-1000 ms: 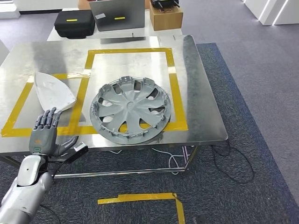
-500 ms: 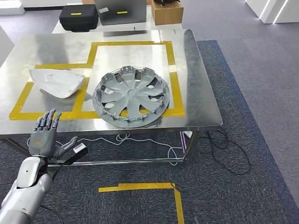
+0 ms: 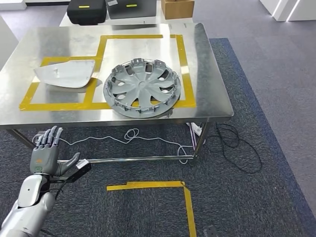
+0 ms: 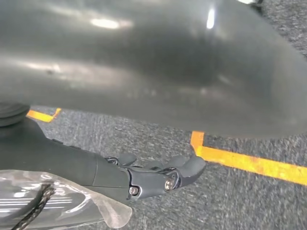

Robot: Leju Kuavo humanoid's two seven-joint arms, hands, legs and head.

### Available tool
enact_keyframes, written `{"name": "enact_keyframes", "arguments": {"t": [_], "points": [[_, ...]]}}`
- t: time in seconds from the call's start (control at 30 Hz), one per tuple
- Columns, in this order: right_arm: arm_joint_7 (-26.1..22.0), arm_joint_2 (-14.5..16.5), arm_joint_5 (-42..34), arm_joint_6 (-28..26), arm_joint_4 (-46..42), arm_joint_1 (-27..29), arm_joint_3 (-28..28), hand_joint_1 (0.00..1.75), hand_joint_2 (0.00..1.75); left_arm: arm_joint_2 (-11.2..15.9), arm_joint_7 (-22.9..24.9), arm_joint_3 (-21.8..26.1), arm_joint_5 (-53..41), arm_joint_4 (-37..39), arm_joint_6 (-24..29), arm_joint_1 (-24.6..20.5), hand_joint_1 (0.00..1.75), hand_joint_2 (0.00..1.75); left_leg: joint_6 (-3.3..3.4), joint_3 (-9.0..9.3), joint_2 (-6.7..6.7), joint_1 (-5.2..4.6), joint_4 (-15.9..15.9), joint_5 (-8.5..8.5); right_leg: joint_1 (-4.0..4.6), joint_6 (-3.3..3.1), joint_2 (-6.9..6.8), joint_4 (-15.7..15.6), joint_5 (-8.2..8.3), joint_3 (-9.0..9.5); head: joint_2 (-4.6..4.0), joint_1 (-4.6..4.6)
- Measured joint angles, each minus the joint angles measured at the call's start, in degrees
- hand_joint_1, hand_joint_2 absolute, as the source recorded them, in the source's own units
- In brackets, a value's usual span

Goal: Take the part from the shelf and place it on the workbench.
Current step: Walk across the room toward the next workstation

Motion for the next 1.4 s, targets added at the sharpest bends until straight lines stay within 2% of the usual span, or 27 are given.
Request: {"name": "enact_keyframes", "arguments": {"t": [0.07, 0.1, 0.17, 0.23, 0.27, 0.3, 0.33, 0.4, 0.47, 0.5, 0.57, 0.63, 0.73, 0.77, 0.8, 0.83, 0.87, 0.93, 0.97, 1.03, 1.1, 1.13, 1.2, 1.27, 1.3, 1.33, 1.4], "points": [[0.3, 0.01, 0.33, 0.02, 0.02, 0.01, -0.02, 0.0, 0.0, 0.13, 0.3, 0.71, 0.38, 1.97, 0.01, 0.47, 0.0, 0.0, -0.63, -0.26, -0.03, 0.08, -0.1, 0.72, -0.02, -0.52, -0.08, -0.6, 0.69, -0.24, 0.0, 0.05], [0.46, 0.01, 0.49, 0.02, 0.04, 0.03, -0.03, 0.0, 0.0, 0.22, 0.49, 1.17, 0.67, 3.32, 0.02, 0.86, 0.0, 0.0, -1.01, -0.52, -0.06, 0.12, 0.26, 0.04, -0.15, -0.96, -0.16, -0.72, 1.24, -0.57, 0.0, -0.04], [0.66, 0.02, 0.67, 0.01, 0.07, 0.02, -0.07, 0.0, 0.0, 0.39, 0.72, 2.36, 1.38, 6.32, 0.02, 1.72, 0.0, 0.0, -1.74, -1.79, -0.1, 0.37, 4.06, -4.27, -0.41, -1.84, -0.36, -0.94, 2.44, -1.55, -0.01, -0.41], [0.75, 0.02, 0.72, 0.01, 0.07, 0.0, -0.11, 0.0, 0.0, 0.37, 0.68, 3.56, 1.9, 9.12, 0.02, 2.62, 0.0, 0.0, -2.32, -3.69, -0.1, 0.74, 11.74, -9.62, -0.37, -2.16, -0.46, -0.77, 3.48, -3.03, -0.01, -0.68], [0.79, 0.02, 0.73, 0.02, 0.07, 0.01, -0.16, 0.0, 0.0, 0.31, 0.66, 4.02, 2.07, 10.33, 0.02, 3.15, 0.0, 0.0, -2.54, -4.16, -0.09, 0.92, 15.04, -10.88, -0.35, -2.12, -0.52, -0.61, 3.99, -3.87, -0.01, -0.69], [0.81, 0.02, 0.74, 0.02, 0.07, 0.02, -0.23, 0.0, 0.0, 0.24, 0.61, 4.41, 2.37, 11.4, 0.0, 3.62, 0.0, 0.0, -2.7, -3.89, -0.09, 1.09, 16.76, -10.83, -0.36, -2.05, -0.6, -0.38, 4.47, -4.74, -0.01, -0.71], [0.81, 0.02, 0.74, 0.03, 0.07, 0.02, -0.35, 0.0, 0.0, 0.14, 0.51, 4.81, 2.86, 12.56, -0.07, 3.93, 0.0, 0.0, -2.8, -2.61, -0.08, 1.27, 16.33, -9.68, -0.38, -1.94, -0.68, -0.1, 4.9, -5.63, -0.01, -0.71], [0.76, 0.02, 0.69, 0.09, 0.05, 0.0, -0.62, 0.0, 0.0, -0.19, 0.4, 5.77, 4.0, 15.05, -0.58, 4.24, 0.0, 0.0, -2.82, 2.63, -0.06, 1.59, 9.86, -7.23, -0.41, -1.54, -0.8, 0.54, 5.6, -7.14, -0.01, -0.7], [0.6, 0.02, 0.54, 0.25, 0.02, -0.04, -0.91, 0.0, 0.0, -0.69, 0.86, 6.68, 4.57, 17.38, -1.28, 4.76, 0.0, 0.0, -2.42, 7.77, -0.11, 1.51, 2.24, -7.43, -0.33, -0.87, -0.85, 1.0, 6.24, -7.93, -0.01, -0.64], [0.51, 0.02, 0.44, 0.36, 0.01, -0.05, -1.05, 0.0, 0.0, -0.97, 1.3, 7.04, 4.71, 18.45, -1.67, 5.23, 0.0, 0.0, -2.12, 8.93, -0.15, 1.34, 0.24, -7.98, -0.34, -0.47, -0.86, 1.02, 6.62, -8.08, -0.01, -0.64], [0.43, 0.02, 0.1, 0.61, 0.01, 0.01, -1.47, 0.0, 0.0, -1.73, 2.26, 7.85, 5.56, 20.72, -3.03, 6.62, 0.0, 0.0, -1.15, 8.89, -0.1, 1.08, -0.62, -7.65, -0.49, 0.37, -0.81, 0.84, 7.36, -8.34, -0.01, -0.61], [0.4, 0.02, -0.33, 0.73, 0.03, 0.15, -2.04, 0.0, 0.0, -2.6, 2.99, 8.81, 6.75, 22.6, -4.49, 8.19, 0.0, 0.0, 0.01, 7.99, 0.14, 1.08, -0.89, -6.59, -0.66, 0.99, -0.6, 2.01, 5.5, -9.3, -0.01, -0.55], [0.35, 0.01, -0.65, 0.74, 0.04, 0.46, -2.62, 0.0, 0.0, -3.73, 3.62, 10.01, 7.97, 24.49, -5.96, 10.05, 0.0, 0.0, 1.1, 5.8, 0.28, 0.85, -0.88, -4.75, -0.68, 1.39, -0.34, 11.48, -2.66, -12.18, -0.01, -0.27], [0.34, 0.01, -0.72, 0.76, 0.04, 0.52, -2.79, 0.0, 0.0, -4.04, 3.94, 10.44, 8.45, 25.09, -6.9, 10.57, 0.0, 0.0, 1.18, 4.97, 0.28, 0.68, -0.78, -4.17, -0.65, 1.4, -0.32, 15.11, -4.26, -12.72, -0.01, -0.25], [0.34, 0.0, -0.85, 0.77, 0.04, 0.54, -2.99, 0.0, 0.0, -4.37, 4.31, 10.93, 9.04, 25.66, -8.03, 11.11, 0.0, 0.0, 1.22, 4.14, 0.3, 0.51, -0.66, -3.62, -0.62, 1.36, -0.32, 17.29, -4.52, -12.56, -0.01, -0.26], [0.34, -0.01, -1.03, 0.78, 0.04, 0.57, -3.25, 0.0, 0.0, -4.74, 4.64, 11.52, 9.73, 26.21, -9.15, 11.67, 0.0, 0.0, 1.22, 3.35, 0.31, 0.36, -0.5, -3.12, -0.56, 1.23, -0.31, 17.52, -3.56, -11.45, -0.01, -0.27], [0.34, -0.06, -1.27, 0.79, 0.03, 0.61, -3.53, 0.0, 0.0, -5.2, 4.95, 12.1, 10.48, 26.69, -10.11, 12.29, 0.0, 0.0, 1.19, 2.59, 0.3, 0.23, -0.34, -2.64, -0.48, 1.01, -0.29, 15.51, -1.92, -9.22, -0.01, -0.27], [0.34, -0.28, -1.64, 0.79, -0.03, 0.62, -4.05, 0.0, 0.0, -6.18, 5.74, 13.05, 12.39, 27.29, -12.27, 13.74, 0.0, 0.0, 0.97, 1.47, 0.22, 0.05, 0.01, -1.75, -0.17, 0.33, -0.02, 7.07, -0.18, -2.57, -0.01, -0.26], [0.35, -0.4, -1.78, 0.79, -0.08, 0.57, -4.29, 0.0, 0.0, -6.67, 6.23, 13.29, 13.39, 27.43, -13.29, 14.58, 0.0, 0.0, 0.77, 1.14, 0.19, 0.0, 0.13, -1.27, -0.03, 0.04, 0.15, 2.79, -0.37, 0.47, -0.01, -0.3], [0.4, -0.53, -2.04, 0.77, -0.15, 0.58, -4.81, 0.0, 0.0, -7.53, 6.92, 13.45, 15.11, 27.72, -14.48, 16.07, 0.0, 0.0, 0.25, 0.89, 0.17, 0.0, 0.1, -0.25, 0.25, -0.27, 0.36, -1.57, -1.26, 2.93, -0.01, -0.32], [0.54, -0.51, -2.45, 0.72, -0.14, 0.71, -5.39, 0.0, 0.0, -8.35, 7.11, 13.74, 16.3, 28.62, -15.05, 17.33, 0.0, 0.0, -0.39, 0.62, 0.01, 0.11, 0.15, 0.01, 0.2, -0.8, 0.1, -1.9, -0.49, 2.17, -0.01, -0.32], [0.61, -0.51, -2.68, 0.68, -0.14, 0.76, -5.69, 0.0, 0.0, -8.75, 7.24, 13.94, 16.77, 29.16, -15.51, 17.98, 0.0, 0.0, -0.75, 0.3, -0.07, 0.19, 0.91, -1.27, 0.09, -1.27, -0.11, -1.96, 0.06, 1.73, -0.01, -0.39], [0.69, -0.5, -3.16, 0.59, -0.15, 0.86, -6.35, 0.0, 0.0, -9.5, 7.74, 14.31, 17.43, 30.06, -16.56, 19.24, 0.0, 0.0, -1.47, -0.85, -0.13, 0.52, 5.62, -6.99, -0.07, -2.0, -0.46, -2.03, 1.37, 0.42, -0.01, -0.61], [0.69, -0.5, -3.5, 0.57, -0.17, 0.91, -6.91, 0.0, 0.0, -10.26, 8.59, 14.68, 17.76, 30.75, -17.5, 19.97, 0.0, 0.0, -2.03, -2.05, -0.11, 0.9, 13.21, -12.2, -0.02, -2.08, -0.7, -1.71, 2.67, -1.15, -0.01, -0.73], [0.68, -0.5, -3.57, 0.6, -0.17, 0.92, -7.11, 0.0, 0.0, -10.56, 9.06, 14.89, 17.88, 31.01, -17.91, 20.11, 0.0, 0.0, -2.23, -2.09, -0.11, 1.06, 16.06, -12.7, -0.01, -2.02, -0.89, -1.39, 3.33, -2.1, -0.01, -0.71], [0.64, -0.5, -3.63, 0.66, -0.17, 0.91, -7.33, 0.0, 0.0, -10.79, 9.55, 15.11, 18.07, 31.2, -18.23, 20.2, 0.0, 0.0, -2.37, -1.4, -0.1, 1.22, 17.25, -11.83, -0.03, -1.92, -1.06, -0.96, 3.95, -3.18, -0.01, -0.71], [0.51, -0.5, -3.68, 0.75, -0.17, 0.87, -7.67, 0.0, 0.0, -11.08, 10.14, 15.51, 18.69, 31.37, -18.5, 20.32, 0.0, 0.0, -2.49, 2.77, -0.1, 1.51, 13.51, -8.63, -0.11, -1.58, -1.27, 0.04, 4.99, -5.45, -0.01, -0.71]]}}
